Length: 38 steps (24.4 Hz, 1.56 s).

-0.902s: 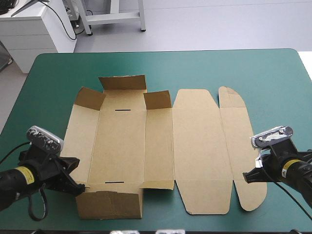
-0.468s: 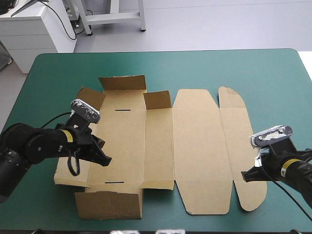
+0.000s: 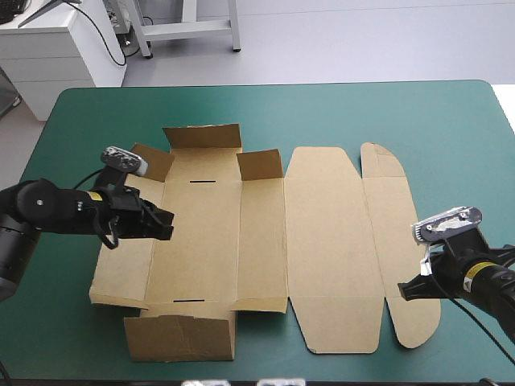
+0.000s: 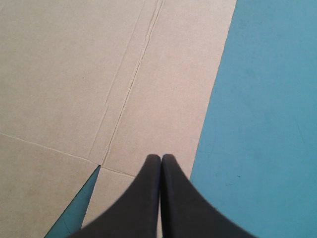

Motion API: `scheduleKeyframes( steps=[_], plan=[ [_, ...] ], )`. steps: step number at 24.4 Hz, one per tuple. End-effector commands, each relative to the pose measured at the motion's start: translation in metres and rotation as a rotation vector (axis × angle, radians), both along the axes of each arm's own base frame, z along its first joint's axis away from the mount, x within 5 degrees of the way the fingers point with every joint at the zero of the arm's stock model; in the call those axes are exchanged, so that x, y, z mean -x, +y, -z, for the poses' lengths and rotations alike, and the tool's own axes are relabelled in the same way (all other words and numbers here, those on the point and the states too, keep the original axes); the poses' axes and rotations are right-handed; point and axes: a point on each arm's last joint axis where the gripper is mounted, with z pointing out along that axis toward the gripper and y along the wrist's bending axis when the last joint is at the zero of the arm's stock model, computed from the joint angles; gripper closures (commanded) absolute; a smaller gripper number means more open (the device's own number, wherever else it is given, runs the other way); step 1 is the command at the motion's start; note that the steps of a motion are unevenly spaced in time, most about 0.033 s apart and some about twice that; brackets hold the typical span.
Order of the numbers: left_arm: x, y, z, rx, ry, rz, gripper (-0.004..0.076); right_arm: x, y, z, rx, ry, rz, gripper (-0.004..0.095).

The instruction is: Fold the box

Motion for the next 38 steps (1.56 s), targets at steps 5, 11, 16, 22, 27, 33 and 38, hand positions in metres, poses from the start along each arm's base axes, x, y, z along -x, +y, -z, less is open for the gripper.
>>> scheduleKeyframes(
  steps=[5, 11, 16, 22, 27, 33, 38],
  plan=[
    [0.003, 0.055, -0.016, 0.091, -0.002, -0.154, 0.0706, -0.003, -0.001, -0.012, 0.004, -0.094, -0.016, 0.0929],
    [0.006, 0.094, -0.012, 0.052, 0.015, -0.335, 0.0708, -0.004, -0.002, -0.012, 0.013, -0.099, -0.015, 0.0929],
    [0.012, 0.122, 0.003, -0.007, 0.150, -0.553, 0.0695, -0.006, 0.000, -0.015, 0.014, -0.138, -0.041, 0.0929],
    [0.013, 0.126, 0.054, -0.009, 0.341, -0.576, 0.0300, -0.006, 0.000, -0.015, 0.024, -0.142, -0.053, 0.0929],
    [-0.005, 0.133, 0.088, 0.038, 0.438, -0.554, 0.0149, -0.006, 0.000, -0.015, 0.024, -0.142, -0.053, 0.0929],
    [-0.030, 0.131, 0.110, 0.206, 0.466, -0.439, 0.0149, -0.006, 0.000, -0.015, 0.024, -0.142, -0.053, 0.0929],
    [-0.036, 0.131, 0.126, 0.262, 0.553, -0.382, 0.0149, -0.006, 0.000, -0.015, 0.024, -0.142, -0.053, 0.0929]
  ],
)
